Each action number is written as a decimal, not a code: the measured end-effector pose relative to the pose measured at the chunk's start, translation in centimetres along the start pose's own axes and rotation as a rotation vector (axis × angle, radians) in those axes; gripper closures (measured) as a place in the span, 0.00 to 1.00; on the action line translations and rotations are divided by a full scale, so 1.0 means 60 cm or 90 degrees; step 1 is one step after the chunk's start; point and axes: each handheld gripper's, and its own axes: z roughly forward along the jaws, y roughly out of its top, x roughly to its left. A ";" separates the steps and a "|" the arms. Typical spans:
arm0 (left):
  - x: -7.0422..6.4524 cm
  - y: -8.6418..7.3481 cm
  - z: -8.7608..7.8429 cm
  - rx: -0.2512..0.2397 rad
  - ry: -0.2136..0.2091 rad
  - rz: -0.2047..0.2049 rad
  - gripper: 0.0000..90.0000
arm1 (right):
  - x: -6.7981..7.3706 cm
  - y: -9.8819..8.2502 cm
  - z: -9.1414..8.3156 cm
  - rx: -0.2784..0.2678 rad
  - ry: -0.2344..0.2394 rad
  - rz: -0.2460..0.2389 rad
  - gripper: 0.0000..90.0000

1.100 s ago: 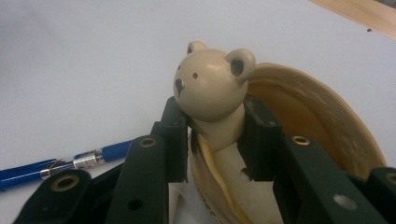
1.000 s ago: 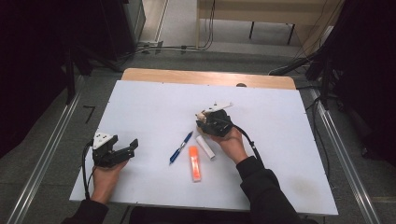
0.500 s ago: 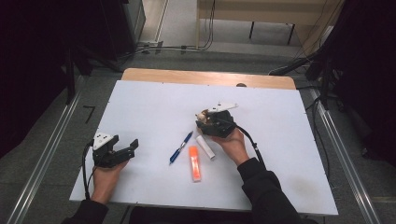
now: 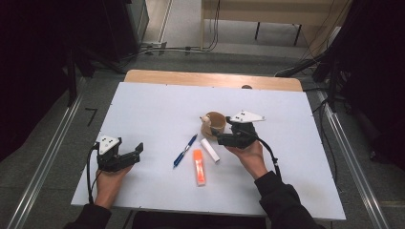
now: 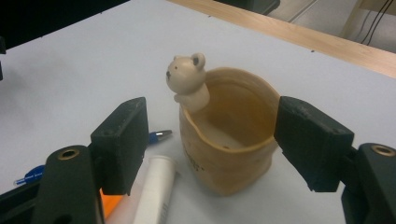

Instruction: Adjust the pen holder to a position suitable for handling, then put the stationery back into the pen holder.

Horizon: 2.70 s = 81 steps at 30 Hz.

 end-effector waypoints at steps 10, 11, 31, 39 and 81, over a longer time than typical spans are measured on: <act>-0.005 0.002 0.002 -0.003 -0.001 0.013 0.17 | -0.014 -0.034 -0.034 0.012 -0.026 0.006 0.24; -0.005 0.002 0.001 -0.003 -0.002 0.015 0.17 | -0.018 -0.048 -0.044 0.010 -0.039 0.007 0.24; -0.018 0.008 0.009 -0.002 -0.016 0.029 0.13 | -0.018 -0.114 -0.076 0.032 -0.063 0.043 0.21; -0.016 0.007 0.010 0.000 -0.016 0.026 0.13 | -0.013 -0.115 -0.070 0.035 -0.059 0.039 0.21; -0.045 0.007 0.019 0.006 -0.025 0.037 0.13 | 0.030 -0.118 -0.028 0.057 -0.020 0.008 0.22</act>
